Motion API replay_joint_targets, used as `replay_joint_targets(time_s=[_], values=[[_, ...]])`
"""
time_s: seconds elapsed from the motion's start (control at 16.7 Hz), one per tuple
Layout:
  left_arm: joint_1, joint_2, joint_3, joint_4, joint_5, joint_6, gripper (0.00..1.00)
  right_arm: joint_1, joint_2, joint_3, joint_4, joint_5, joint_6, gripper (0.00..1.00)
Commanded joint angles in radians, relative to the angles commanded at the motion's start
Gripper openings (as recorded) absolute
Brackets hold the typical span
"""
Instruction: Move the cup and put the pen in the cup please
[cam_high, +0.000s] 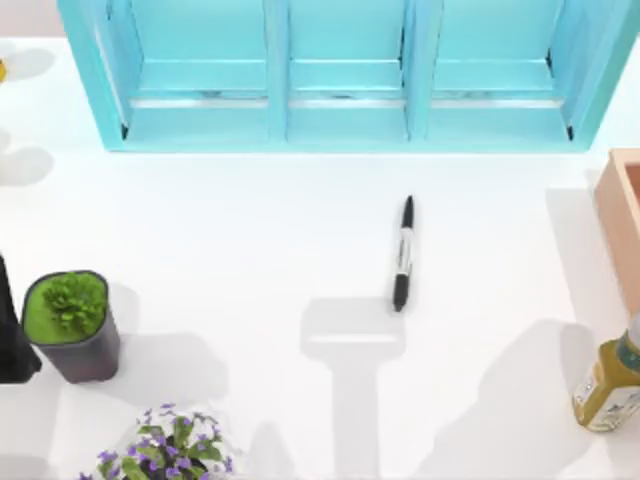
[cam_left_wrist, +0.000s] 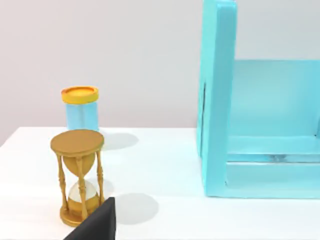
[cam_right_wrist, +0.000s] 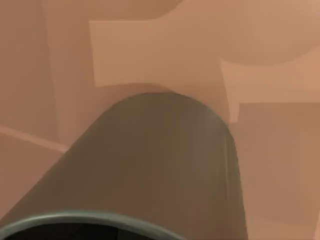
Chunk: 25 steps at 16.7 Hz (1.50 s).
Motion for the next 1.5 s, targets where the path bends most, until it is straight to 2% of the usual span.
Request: replay_joint_targets(time_s=[0.72, 1.32, 1.5], values=[[0.0, 0.0, 0.0, 0.0, 0.0, 0.0, 1.0, 0.0, 0.0, 0.0, 0.0, 0.0, 0.0, 0.02], [0.0, 0.0, 0.0, 0.0, 0.0, 0.0, 1.0, 0.002, -0.001, 0.003, -0.003, 0.0, 0.003, 0.0], [0.0, 0.0, 0.0, 0.0, 0.0, 0.0, 1.0, 0.058, -0.013, 0.065, -0.072, 0.0, 0.065, 0.0]])
